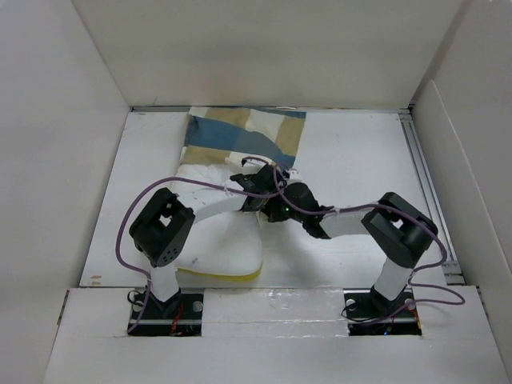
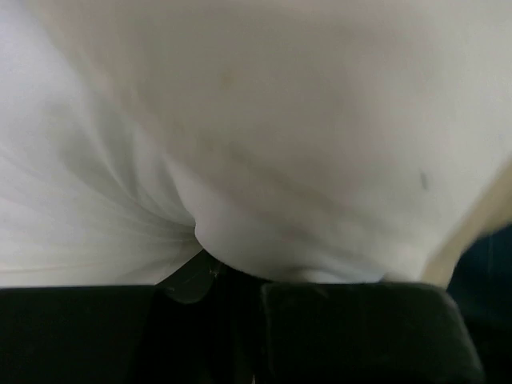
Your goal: Put the pillow into the pillowcase
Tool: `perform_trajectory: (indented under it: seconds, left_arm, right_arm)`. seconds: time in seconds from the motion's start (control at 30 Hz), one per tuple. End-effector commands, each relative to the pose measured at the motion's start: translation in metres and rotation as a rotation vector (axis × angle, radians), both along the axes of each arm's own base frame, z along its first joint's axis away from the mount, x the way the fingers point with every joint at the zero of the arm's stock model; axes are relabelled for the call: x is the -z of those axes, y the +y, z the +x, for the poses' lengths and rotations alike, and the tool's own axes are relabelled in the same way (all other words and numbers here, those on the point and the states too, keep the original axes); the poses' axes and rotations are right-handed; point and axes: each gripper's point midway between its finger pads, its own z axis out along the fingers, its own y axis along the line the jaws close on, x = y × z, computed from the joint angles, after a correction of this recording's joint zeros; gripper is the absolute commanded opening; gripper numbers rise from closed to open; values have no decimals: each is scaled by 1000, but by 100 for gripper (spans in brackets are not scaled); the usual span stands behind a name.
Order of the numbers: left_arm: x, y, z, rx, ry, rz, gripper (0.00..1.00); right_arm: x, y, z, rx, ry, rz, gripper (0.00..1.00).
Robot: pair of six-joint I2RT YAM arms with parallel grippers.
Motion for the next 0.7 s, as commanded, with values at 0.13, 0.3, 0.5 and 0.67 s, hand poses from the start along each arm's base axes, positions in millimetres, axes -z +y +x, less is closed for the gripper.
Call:
perform_trajectory:
  seconds: [0.13, 0.3, 0.5, 0.67]
  left_arm:
    - [16, 9, 29, -79, -51, -106, 0]
    - [2, 14, 23, -71, -71, -122, 0]
    - [-33, 42, 12, -124, -182, -134, 0]
    - [-81, 37, 7, -101, -258, -258, 0]
  right_arm:
    - [-10, 42, -106, -241, 84, 57, 0]
    - [-55, -13, -90, -94, -63, -63, 78]
    - [-103, -68, -45, 146, -213, -214, 100]
    - [-121, -75, 12, 162, -328, -261, 95]
